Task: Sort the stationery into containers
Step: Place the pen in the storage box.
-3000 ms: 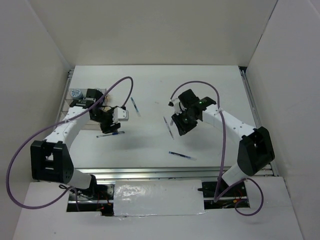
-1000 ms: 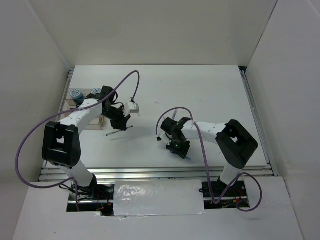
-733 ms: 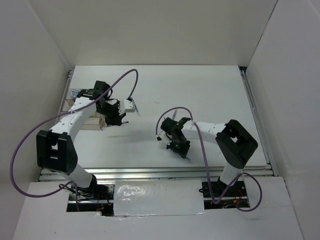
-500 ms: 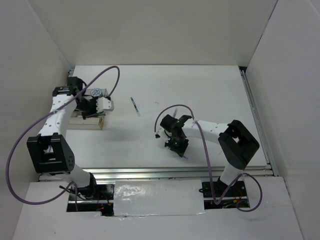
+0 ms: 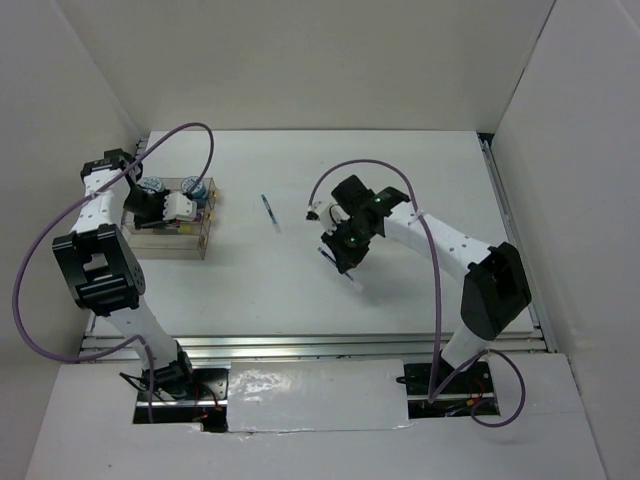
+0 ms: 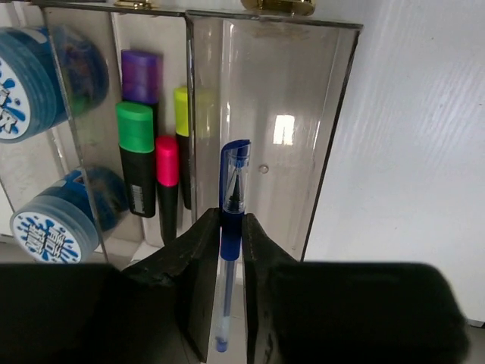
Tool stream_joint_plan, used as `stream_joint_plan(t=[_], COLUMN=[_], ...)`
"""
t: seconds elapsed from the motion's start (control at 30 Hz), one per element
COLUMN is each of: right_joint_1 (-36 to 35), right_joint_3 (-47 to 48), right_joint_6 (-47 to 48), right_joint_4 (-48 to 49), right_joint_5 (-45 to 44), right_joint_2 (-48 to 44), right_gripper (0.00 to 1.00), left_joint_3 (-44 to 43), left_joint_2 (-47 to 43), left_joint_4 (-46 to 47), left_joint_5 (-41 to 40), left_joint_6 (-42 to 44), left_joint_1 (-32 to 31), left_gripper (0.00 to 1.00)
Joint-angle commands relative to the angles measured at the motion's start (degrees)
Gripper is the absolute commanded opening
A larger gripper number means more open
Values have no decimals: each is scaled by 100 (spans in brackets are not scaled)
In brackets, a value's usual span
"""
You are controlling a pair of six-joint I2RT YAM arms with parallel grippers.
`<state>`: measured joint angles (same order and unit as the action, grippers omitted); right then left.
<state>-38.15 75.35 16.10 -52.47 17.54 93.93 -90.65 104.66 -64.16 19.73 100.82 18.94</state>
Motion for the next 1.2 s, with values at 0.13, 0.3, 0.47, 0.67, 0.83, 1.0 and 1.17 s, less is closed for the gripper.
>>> stream_joint_plan(t=[0.13,0.3,0.47,0.67,0.83,1.0,1.17], right_joint_1=[369,510,721,888,748,634,440], right_joint_3=[1279,1526,1482,1588,1378,1307,1350], right_joint_6=[271,175,8,270,500,596,684], right_joint_4=[-685,-800,-774,-1300,-1415,-1686,-1802], right_joint_5=[1093,1891,2709,4219,4416,4722,4882], right_joint_2=[292,521,653,1074,943,978,1145], right_gripper=[0,0,0,0,0,0,0], left_joint_3=[153,180,-110,1088,2296,2982,3221], left_joint_2=[142,151,-384,-2307,-4048,-5006,-5246], left_joint_4=[97,167,-219,-168,843,1572,2320], left_joint_5=[163,93,987,2588,3081,2801,2064], left_joint_6=[105,9,166,229,-544,-1107,-1783], left_joint_1=[-4,-22,48,-513,-1688,-3112,-4151], left_gripper=[43,59,60,62,61,57,57])
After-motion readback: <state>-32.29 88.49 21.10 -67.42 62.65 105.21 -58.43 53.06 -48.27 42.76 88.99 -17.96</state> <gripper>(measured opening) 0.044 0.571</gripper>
